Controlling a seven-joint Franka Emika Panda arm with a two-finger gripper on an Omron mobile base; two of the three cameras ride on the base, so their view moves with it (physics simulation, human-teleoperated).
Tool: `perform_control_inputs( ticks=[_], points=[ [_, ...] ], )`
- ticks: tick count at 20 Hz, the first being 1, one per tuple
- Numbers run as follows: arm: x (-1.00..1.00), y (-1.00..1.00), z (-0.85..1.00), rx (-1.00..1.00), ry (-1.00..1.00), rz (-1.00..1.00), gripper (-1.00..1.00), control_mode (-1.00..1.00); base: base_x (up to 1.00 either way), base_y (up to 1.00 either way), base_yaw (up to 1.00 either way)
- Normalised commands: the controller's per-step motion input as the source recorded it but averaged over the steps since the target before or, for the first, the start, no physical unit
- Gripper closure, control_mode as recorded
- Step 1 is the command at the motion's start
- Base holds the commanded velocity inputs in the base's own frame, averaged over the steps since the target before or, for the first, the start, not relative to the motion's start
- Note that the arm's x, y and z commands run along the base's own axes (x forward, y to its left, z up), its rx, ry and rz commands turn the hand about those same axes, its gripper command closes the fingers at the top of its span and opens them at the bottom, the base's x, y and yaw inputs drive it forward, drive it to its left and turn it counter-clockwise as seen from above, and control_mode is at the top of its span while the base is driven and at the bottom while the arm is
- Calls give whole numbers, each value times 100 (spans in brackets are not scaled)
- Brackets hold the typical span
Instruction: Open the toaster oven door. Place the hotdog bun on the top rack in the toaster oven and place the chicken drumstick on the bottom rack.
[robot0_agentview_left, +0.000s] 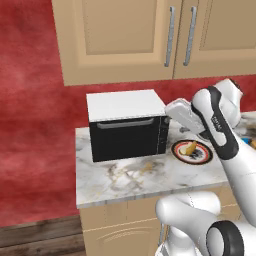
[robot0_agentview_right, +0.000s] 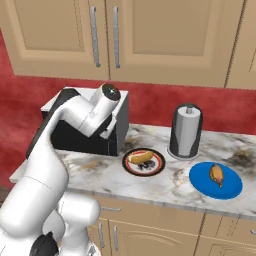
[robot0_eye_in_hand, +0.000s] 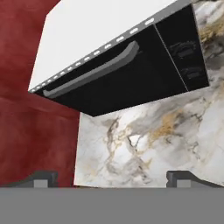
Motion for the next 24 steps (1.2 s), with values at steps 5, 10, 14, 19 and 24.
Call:
perform_control_inputs(
  ticks=[5,10,14,19,24],
  points=[
    [24,4,-5,40,-6,-2,-100,-100,0,0,0],
    [21,32,-2,31,-3,-6,-100,-100,0,0,0],
    [22,10,-17,13,1,-9,-100,-100,0,0,0],
    [12,0,-14,6,2,-4,-100,-100,0,0,0],
    [12,19,-1,8,0,0,-100,-100,0,0,0]
  ],
)
